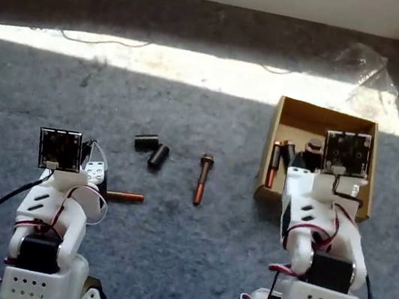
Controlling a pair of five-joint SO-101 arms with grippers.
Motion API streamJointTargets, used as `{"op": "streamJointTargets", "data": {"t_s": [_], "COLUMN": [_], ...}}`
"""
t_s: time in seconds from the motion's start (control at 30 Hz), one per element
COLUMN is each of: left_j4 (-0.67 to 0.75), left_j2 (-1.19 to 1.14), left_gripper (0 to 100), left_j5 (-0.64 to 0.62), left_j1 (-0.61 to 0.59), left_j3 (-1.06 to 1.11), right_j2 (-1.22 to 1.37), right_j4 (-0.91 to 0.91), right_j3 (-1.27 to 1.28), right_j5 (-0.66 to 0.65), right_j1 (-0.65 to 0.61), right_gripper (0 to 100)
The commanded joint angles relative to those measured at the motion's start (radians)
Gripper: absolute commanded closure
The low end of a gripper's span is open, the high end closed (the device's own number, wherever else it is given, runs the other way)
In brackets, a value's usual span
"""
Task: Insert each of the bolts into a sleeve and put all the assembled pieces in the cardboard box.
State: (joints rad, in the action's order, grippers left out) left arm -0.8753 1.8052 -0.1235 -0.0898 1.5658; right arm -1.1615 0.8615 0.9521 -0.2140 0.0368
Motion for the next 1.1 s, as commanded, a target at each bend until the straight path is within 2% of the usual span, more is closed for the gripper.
{"op": "streamJointTargets", "data": {"t_s": [0.0,0.23,0.37,0.63,1.07], "left_j4": [0.017,0.02,0.02,0.02,0.02], "left_j2": [0.007,0.007,0.007,0.007,0.007], "left_gripper": [97,97,97,97,97], "left_j5": [0.003,0.003,0.003,0.003,0.003], "left_j1": [0.019,0.019,0.019,0.019,0.019], "left_j3": [-0.007,0.005,0.007,0.007,0.008], "right_j2": [0.177,0.539,0.737,1.082,1.354], "right_j4": [-0.008,-0.008,-0.008,-0.007,-0.002], "right_j3": [-0.139,-0.32,-0.43,-0.656,-0.794], "right_j5": [-0.011,-0.014,-0.087,-0.103,-0.103], "right_j1": [0.012,0.012,0.016,0.108,0.099], "right_gripper": [99.1,99.1,99.1,99.1,99.1]}}
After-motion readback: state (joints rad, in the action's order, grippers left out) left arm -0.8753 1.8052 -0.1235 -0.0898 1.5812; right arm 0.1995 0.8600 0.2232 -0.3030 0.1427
